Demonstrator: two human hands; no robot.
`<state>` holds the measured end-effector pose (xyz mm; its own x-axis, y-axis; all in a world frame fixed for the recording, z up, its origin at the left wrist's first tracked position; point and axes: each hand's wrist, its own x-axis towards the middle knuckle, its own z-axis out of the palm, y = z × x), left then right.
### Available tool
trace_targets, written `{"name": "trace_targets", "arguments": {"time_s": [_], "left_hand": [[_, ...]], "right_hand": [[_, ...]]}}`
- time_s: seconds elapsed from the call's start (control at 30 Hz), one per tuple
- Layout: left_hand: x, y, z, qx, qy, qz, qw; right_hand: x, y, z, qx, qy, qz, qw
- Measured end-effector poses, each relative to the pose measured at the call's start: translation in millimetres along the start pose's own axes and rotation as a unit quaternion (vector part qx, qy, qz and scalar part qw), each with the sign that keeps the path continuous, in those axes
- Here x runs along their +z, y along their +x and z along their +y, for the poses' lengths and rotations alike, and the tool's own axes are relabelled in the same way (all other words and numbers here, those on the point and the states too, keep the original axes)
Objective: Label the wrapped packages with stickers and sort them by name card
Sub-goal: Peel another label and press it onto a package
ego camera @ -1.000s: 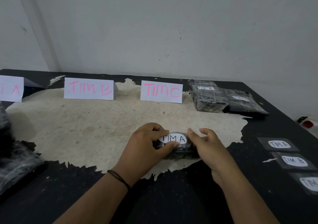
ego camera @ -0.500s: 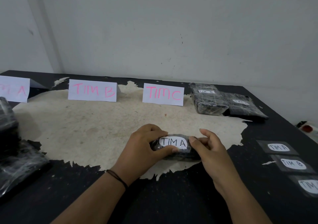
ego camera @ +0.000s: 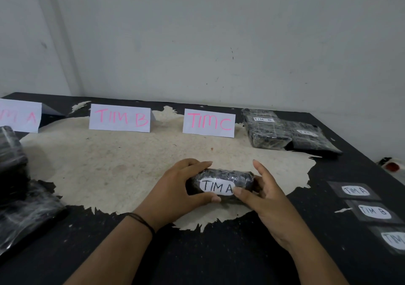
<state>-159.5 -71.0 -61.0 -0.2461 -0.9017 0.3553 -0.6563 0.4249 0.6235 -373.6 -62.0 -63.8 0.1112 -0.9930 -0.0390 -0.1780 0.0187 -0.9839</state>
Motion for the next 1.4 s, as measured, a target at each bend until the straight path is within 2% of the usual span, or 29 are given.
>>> {"name": "trace_targets", "arguments": {"time_s": [0.13, 0.37, 0.53, 0.63, 0.8, 0.97, 1.17, 1.4], "left_hand": [[-3.2, -0.3, -0.5, -0.007, -0.019, -0.007, 1.000], [-4.7, 0.6, -4.5, -0.059, -0.114, 0.001, 0.992], [-8.8, 2.9, -9.7, -0.127, -0.256, -0.013, 0.958], [-7.5, 4.1, -10.9, -0.138, -0.281, 0.001, 0.950], [-3.7, 2.0, -8.3, -0.157, -0.240, 0.028, 0.958], [2.5, 2.0, 4.8, -0.134, -0.187, 0.058, 0.972], [11.9, 28.0, 10.5, -0.098, -0.025, 0.047, 0.994], [27.7, 39.5, 1.9, -0.114, 0.005, 0.059, 0.992]], "right_hand": [[1.9, 1.5, 0.3, 0.008, -0.038, 0.000, 0.999], [3.6, 0.7, -1.7, 0.000, -0.071, -0.005, 0.997], [2.8, -0.2, -4.3, 0.008, -0.040, -0.008, 0.999], [2.7, -0.5, -3.7, 0.018, -0.044, -0.004, 0.999], [1.2, -0.9, -7.8, 0.026, -0.022, 0.035, 0.999], [-17.0, -3.8, -14.8, 0.035, 0.015, 0.074, 0.997], [-52.2, 1.2, -22.2, 0.022, 0.044, 0.141, 0.989], [-96.7, 32.2, -25.8, 0.054, 0.117, 0.233, 0.964]]}}
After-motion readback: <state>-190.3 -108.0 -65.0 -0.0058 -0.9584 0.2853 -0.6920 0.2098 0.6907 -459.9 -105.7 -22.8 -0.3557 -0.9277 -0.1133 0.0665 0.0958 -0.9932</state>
